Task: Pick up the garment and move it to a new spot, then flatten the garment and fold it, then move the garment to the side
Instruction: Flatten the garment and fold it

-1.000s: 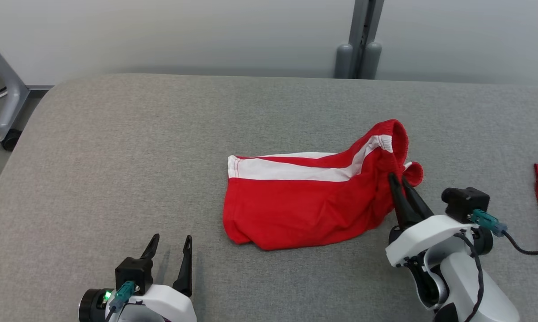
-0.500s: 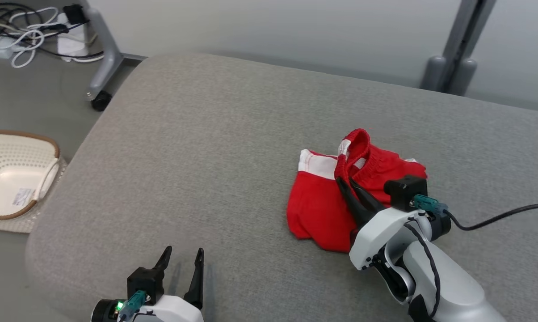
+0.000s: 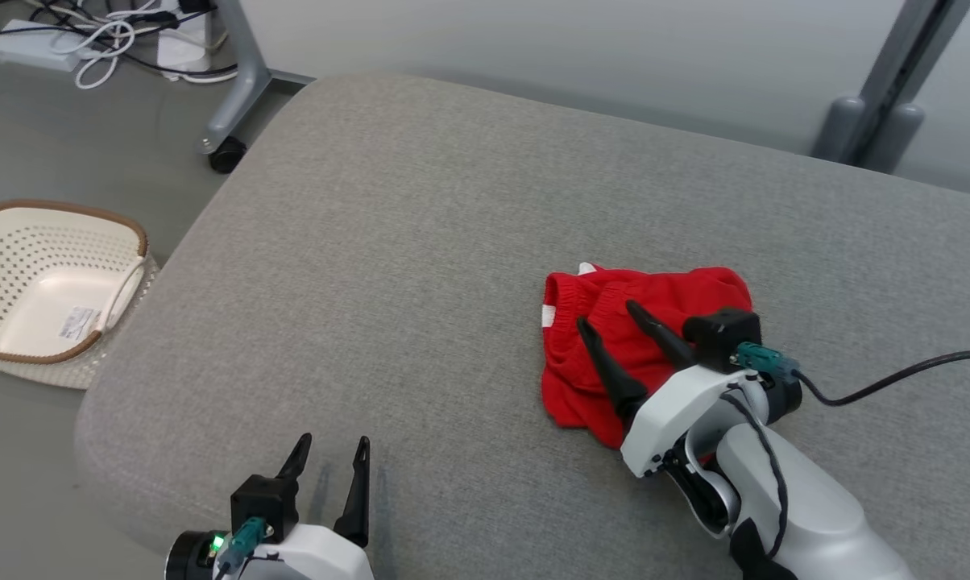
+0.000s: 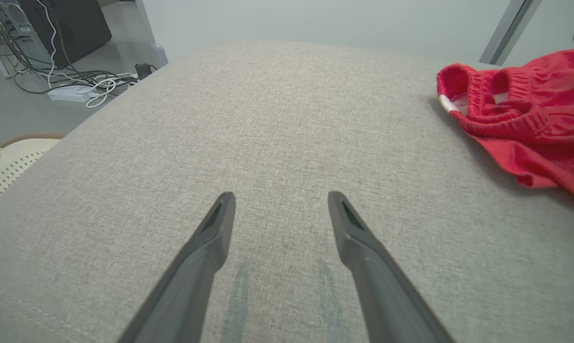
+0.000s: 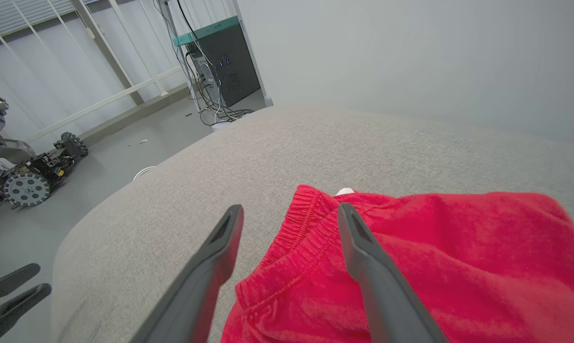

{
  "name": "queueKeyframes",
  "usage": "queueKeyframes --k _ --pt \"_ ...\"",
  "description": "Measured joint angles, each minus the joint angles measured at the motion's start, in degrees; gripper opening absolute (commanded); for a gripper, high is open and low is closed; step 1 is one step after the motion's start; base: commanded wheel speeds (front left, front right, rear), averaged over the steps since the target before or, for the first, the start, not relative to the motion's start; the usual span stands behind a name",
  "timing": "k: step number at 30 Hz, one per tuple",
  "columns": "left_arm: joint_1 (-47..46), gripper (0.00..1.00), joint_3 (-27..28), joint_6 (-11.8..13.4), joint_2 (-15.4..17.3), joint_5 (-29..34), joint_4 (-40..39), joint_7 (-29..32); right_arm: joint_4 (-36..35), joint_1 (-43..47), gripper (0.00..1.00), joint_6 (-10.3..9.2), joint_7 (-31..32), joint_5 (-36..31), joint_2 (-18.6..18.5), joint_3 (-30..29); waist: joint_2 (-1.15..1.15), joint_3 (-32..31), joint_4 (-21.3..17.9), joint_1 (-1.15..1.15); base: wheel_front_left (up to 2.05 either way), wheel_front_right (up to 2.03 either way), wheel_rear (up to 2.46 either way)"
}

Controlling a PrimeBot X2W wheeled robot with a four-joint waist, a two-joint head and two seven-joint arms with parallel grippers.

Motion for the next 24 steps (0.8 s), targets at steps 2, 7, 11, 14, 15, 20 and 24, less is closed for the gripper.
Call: queueKeyframes --k 2,7,11,14,15,20,24 --pt "-0.21 1.00 0.46 0.30 0.03 0.53 -0.75 0.00 0.73 -0.25 1.00 0.00 -0.41 -1.66 -0.01 -2.30 0.00 -0.07 -1.49 0.00 0.00 0.00 0.00" --pt "-1.23 1.00 1.76 0.52 -0.03 1.65 -2.59 0.00 -3.70 2.19 1.00 0.00 -0.65 -8.77 -0.34 -14.79 0.00 -0.25 -6.14 0.00 0.00 0.00 0.00" --pt "-1.77 1.00 2.82 0.71 -0.04 2.97 -4.21 0.00 -8.92 9.29 1.00 0.00 -0.64 -17.03 -0.41 -26.18 0.00 -0.55 -10.96 0.00 0.00 0.00 0.00" --pt "-2.01 1.00 3.69 0.80 -0.04 3.61 -4.76 0.00 -12.22 12.71 1.00 0.00 -0.65 -21.06 -0.31 -31.58 0.00 -0.83 -13.49 0.00 0.00 0.00 0.00" --pt "-2.01 1.00 4.10 0.83 -0.04 3.91 -4.88 0.00 -12.99 13.88 1.00 0.00 -0.65 -21.99 -0.33 -32.75 0.00 -0.95 -14.26 0.00 0.00 0.00 0.00" --pt "-1.55 1.00 5.54 0.87 -0.04 4.97 -5.17 0.00 -15.38 17.48 1.00 0.00 -0.64 -22.52 -0.26 -34.98 0.00 -1.57 -17.00 0.00 0.00 0.00 0.00" --pt "-0.17 1.00 7.24 0.87 -0.03 6.10 -5.54 0.00 -16.96 20.28 1.00 0.00 -0.65 -23.05 -0.22 -35.33 0.00 -2.64 -19.05 0.00 0.00 0.00 0.00"
